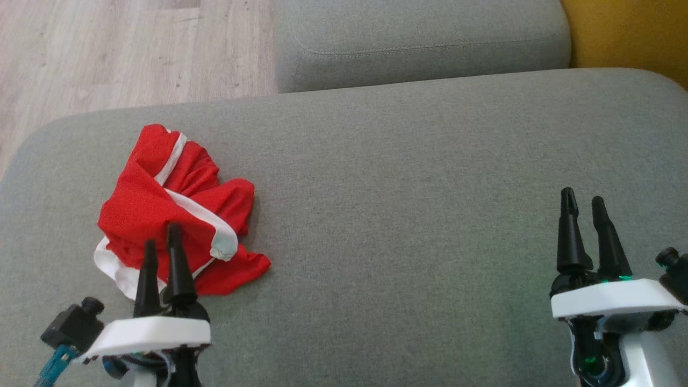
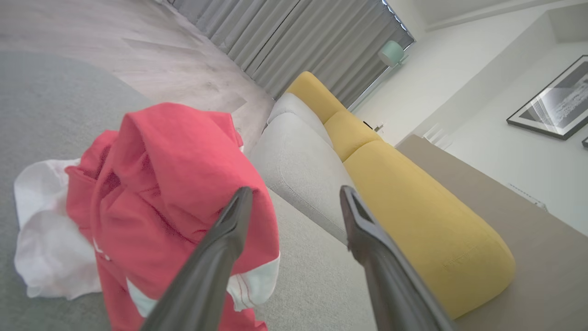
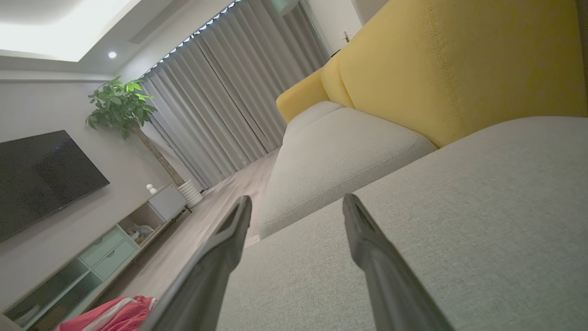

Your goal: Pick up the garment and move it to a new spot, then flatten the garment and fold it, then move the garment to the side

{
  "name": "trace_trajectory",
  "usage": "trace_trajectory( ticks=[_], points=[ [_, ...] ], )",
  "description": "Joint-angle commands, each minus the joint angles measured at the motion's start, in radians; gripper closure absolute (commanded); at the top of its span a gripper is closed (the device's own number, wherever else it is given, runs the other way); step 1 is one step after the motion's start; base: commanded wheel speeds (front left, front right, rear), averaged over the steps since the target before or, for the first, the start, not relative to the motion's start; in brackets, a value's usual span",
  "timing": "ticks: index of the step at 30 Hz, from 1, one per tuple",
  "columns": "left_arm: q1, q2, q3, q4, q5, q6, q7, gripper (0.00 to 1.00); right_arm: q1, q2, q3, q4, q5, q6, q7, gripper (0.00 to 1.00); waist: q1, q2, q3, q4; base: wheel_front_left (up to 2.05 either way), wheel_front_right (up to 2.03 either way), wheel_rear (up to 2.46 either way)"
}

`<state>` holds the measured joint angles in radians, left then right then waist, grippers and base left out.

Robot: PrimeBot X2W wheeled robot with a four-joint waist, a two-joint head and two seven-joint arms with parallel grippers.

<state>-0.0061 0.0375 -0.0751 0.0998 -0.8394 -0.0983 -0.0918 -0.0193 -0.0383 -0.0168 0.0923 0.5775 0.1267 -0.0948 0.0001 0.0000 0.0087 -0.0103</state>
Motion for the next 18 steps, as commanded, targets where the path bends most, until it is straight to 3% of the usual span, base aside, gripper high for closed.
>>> trace_trajectory(
  ticks=[1,18],
  points=[
    [-0.055,0.009,0.009,-0.043,0.032,-0.007,-0.015,0.00,-0.039,-0.009,0.017,-0.045,-0.033,0.003,-0.013,0.00,-0.0001,0.0000,0.000,0.000,0.00,0.00,0.00],
    [-0.063,0.010,-0.062,-0.031,0.317,0.003,-0.066,0.00,-0.037,-0.010,0.039,-0.069,-0.276,0.003,-0.063,0.00,-0.0001,0.0000,0.001,-0.006,0.00,0.00,0.00]
  ],
)
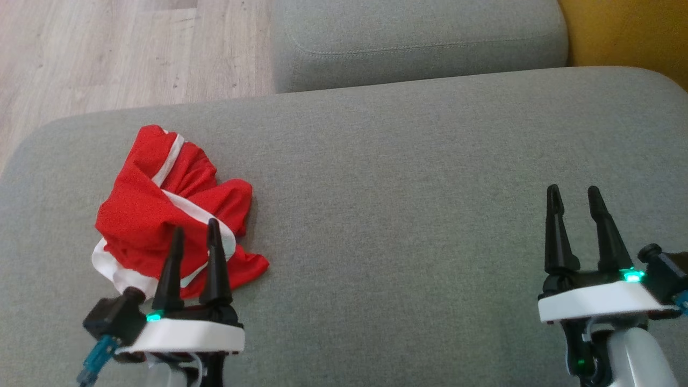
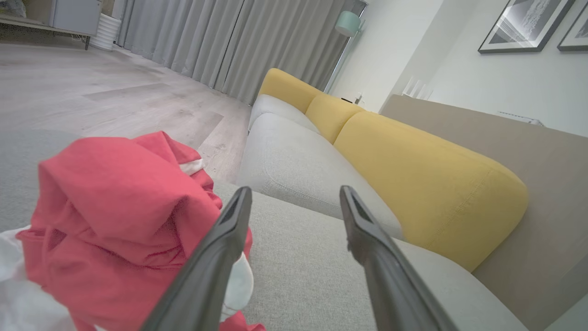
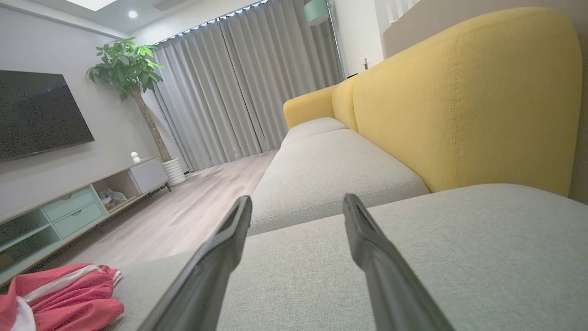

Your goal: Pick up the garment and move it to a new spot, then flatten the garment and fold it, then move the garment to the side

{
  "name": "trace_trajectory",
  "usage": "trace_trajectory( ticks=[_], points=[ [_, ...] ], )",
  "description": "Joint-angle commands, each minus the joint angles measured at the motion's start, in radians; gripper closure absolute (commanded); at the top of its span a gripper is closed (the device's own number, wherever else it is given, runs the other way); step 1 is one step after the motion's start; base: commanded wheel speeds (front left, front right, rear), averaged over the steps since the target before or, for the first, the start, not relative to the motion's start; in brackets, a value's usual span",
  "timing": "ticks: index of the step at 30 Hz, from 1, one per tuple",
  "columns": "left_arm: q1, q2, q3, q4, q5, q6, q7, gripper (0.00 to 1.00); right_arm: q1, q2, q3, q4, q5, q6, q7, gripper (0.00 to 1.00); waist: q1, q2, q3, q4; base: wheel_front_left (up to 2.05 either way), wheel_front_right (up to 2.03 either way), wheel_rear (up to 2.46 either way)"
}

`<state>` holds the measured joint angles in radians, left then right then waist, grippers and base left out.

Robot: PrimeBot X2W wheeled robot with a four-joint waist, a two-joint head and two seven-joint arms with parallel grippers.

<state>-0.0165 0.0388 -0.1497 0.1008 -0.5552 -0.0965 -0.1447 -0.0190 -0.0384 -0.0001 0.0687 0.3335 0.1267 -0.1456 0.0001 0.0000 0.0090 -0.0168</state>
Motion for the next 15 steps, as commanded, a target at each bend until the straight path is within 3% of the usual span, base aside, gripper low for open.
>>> trace_trajectory(
  ticks=[1,15],
  points=[
    [-0.054,0.009,0.009,-0.030,0.049,0.002,-0.016,0.00,-0.037,-0.010,0.022,-0.047,-0.046,0.003,-0.016,0.00,-0.0001,0.0000,0.001,0.000,0.00,0.00,0.00],
    [-0.066,0.010,-0.040,-0.028,0.246,0.006,-0.057,0.00,-0.030,-0.011,0.046,-0.055,-0.263,0.003,-0.057,0.00,-0.0001,0.0000,0.001,0.002,0.00,0.00,0.00]
  ],
)
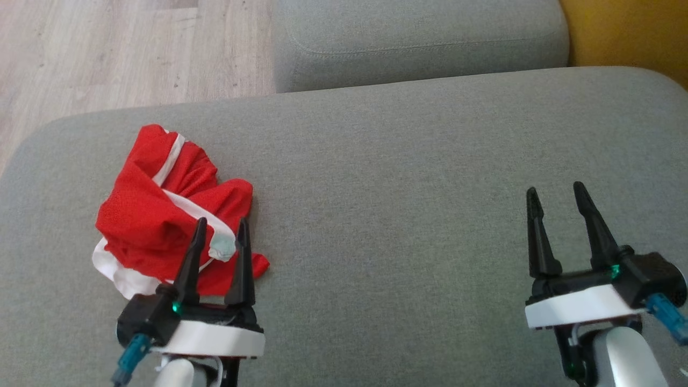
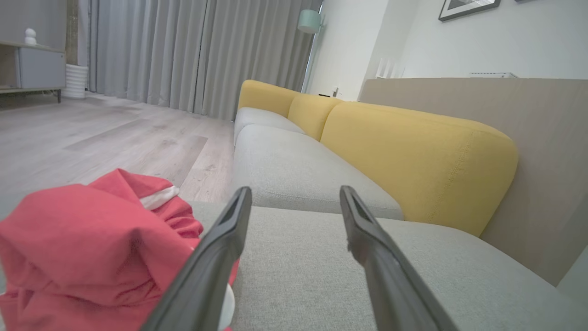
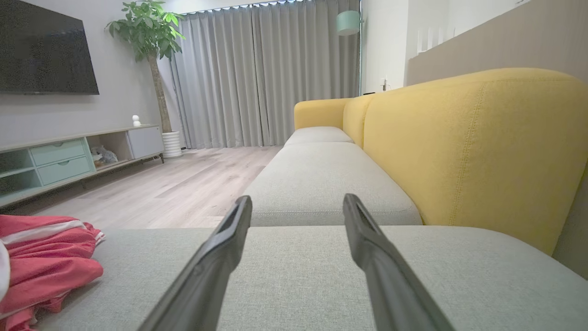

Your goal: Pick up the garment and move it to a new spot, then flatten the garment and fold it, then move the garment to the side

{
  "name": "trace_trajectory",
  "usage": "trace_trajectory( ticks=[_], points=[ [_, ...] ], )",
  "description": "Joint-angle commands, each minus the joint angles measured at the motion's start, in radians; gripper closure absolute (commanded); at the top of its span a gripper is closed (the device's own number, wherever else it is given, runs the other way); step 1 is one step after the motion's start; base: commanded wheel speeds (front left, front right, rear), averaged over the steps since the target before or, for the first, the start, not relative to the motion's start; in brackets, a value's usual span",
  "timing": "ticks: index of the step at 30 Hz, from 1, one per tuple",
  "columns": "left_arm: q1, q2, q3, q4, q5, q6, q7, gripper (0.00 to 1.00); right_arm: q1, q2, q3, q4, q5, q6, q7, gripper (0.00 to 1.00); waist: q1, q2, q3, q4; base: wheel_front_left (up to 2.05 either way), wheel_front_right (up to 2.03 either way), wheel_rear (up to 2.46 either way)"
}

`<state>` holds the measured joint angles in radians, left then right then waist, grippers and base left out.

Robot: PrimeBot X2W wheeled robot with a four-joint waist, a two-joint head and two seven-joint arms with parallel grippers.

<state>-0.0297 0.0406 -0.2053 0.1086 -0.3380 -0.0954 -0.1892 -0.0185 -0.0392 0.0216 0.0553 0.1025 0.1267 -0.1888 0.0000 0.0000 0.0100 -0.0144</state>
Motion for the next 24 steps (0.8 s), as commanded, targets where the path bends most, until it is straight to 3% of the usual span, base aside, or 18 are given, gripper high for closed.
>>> trace_trajectory(
  ticks=[1,8,13,19,21,24],
  points=[
    [-0.054,0.008,0.014,-0.037,0.039,0.006,-0.016,0.00,-0.031,-0.010,0.025,-0.042,-0.044,0.003,-0.017,0.00,0.0000,0.0000,0.000,-0.001,0.00,0.00,0.00],
    [-0.054,0.009,0.002,-0.041,0.116,0.011,-0.034,0.00,-0.028,-0.010,0.036,-0.048,-0.135,0.004,-0.034,0.00,0.0000,0.0000,0.002,-0.004,0.00,0.00,0.00],
    [-0.066,0.023,-0.028,-0.031,0.236,0.023,-0.049,0.00,-0.031,-0.011,0.060,-0.061,-0.250,0.004,-0.049,0.00,0.0000,0.0000,0.007,-0.004,0.00,0.00,0.00],
    [-0.086,0.052,-0.088,0.012,0.387,0.084,-0.069,0.00,-0.025,-0.011,0.064,-0.069,-0.369,0.004,-0.070,0.00,0.0000,0.0000,0.011,-0.001,0.00,0.00,0.00],
    [-0.089,0.049,-0.091,0.012,0.384,0.097,-0.073,0.00,-0.024,-0.011,0.062,-0.067,-0.369,0.004,-0.073,0.00,0.0000,0.0000,0.013,0.000,0.00,0.00,0.00],
    [-0.082,0.032,-0.060,0.006,0.290,0.092,-0.073,0.00,-0.021,-0.011,0.054,-0.050,-0.282,0.004,-0.073,0.00,0.0000,0.0000,0.014,0.002,0.00,0.00,0.00]
  ],
)
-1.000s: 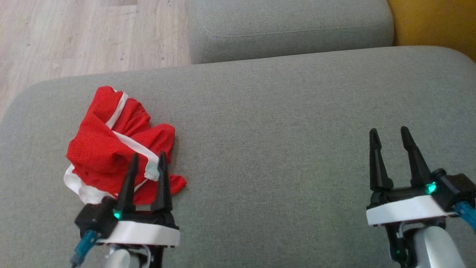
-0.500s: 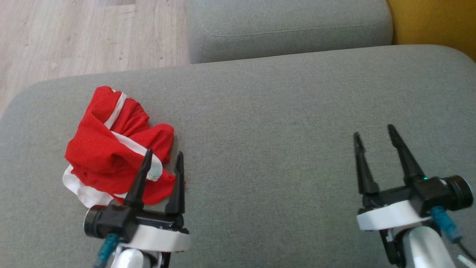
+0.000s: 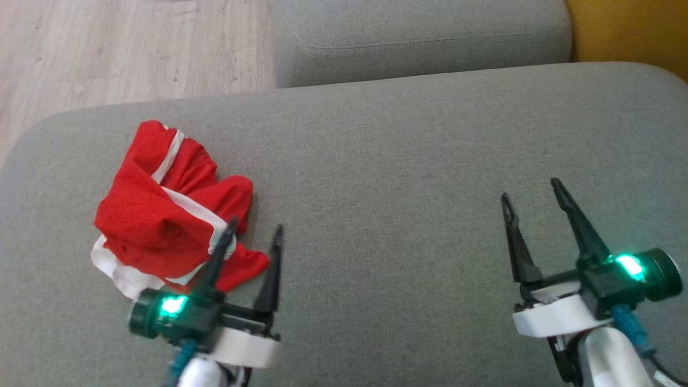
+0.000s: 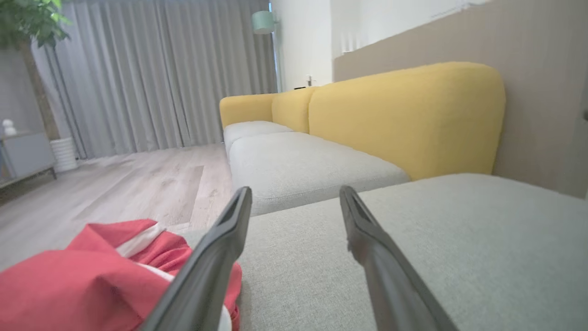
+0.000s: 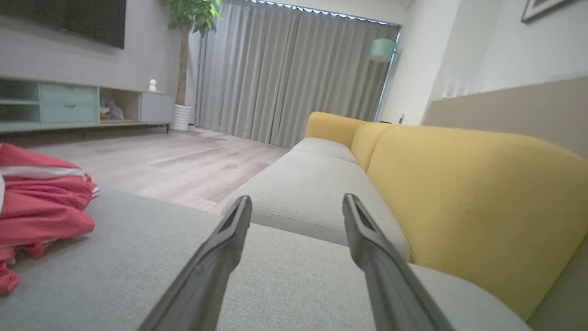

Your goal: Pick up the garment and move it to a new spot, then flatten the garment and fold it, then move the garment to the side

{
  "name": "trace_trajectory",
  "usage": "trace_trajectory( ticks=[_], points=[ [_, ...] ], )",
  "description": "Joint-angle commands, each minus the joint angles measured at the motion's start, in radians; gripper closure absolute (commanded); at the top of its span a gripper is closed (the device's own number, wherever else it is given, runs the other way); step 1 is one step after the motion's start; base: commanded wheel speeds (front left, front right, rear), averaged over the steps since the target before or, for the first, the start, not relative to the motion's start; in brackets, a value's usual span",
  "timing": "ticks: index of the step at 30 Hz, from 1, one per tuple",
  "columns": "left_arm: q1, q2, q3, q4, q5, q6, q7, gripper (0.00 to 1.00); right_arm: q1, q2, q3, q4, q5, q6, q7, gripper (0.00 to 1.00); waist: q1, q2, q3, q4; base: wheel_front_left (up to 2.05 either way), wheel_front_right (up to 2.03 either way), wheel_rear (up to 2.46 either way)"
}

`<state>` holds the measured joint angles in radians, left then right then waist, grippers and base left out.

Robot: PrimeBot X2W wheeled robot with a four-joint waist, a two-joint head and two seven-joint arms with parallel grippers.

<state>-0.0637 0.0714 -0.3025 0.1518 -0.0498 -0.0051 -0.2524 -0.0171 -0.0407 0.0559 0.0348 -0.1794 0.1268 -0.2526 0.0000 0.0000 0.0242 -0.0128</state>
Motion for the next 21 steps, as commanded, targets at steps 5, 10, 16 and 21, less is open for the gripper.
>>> trace_trajectory(
  ticks=[5,10,16,21],
  points=[
    [-0.028,-0.016,0.101,-0.031,-0.133,-0.022,-0.009,0.00,-0.009,-0.009,0.008,0.038,0.193,0.004,-0.009,0.00,0.0000,0.0000,-0.002,0.003,0.00,0.00,0.00],
    [-0.008,-0.020,0.123,0.016,-0.199,-0.046,-0.009,0.00,0.003,-0.009,0.028,0.128,0.386,0.004,-0.009,0.00,0.0000,0.0000,-0.002,0.004,0.00,0.00,0.00],
    [-0.011,-0.021,0.107,0.089,-0.244,-0.045,-0.009,0.00,-0.004,-0.009,0.043,0.159,0.455,0.004,-0.009,0.00,0.0000,0.0000,-0.002,0.001,0.00,0.00,0.00],
    [-0.015,-0.021,0.103,0.090,-0.258,-0.038,-0.009,0.00,-0.011,-0.009,0.044,0.157,0.462,0.004,-0.009,0.00,0.0000,0.0000,-0.005,0.000,0.00,0.00,0.00]
  ],
)
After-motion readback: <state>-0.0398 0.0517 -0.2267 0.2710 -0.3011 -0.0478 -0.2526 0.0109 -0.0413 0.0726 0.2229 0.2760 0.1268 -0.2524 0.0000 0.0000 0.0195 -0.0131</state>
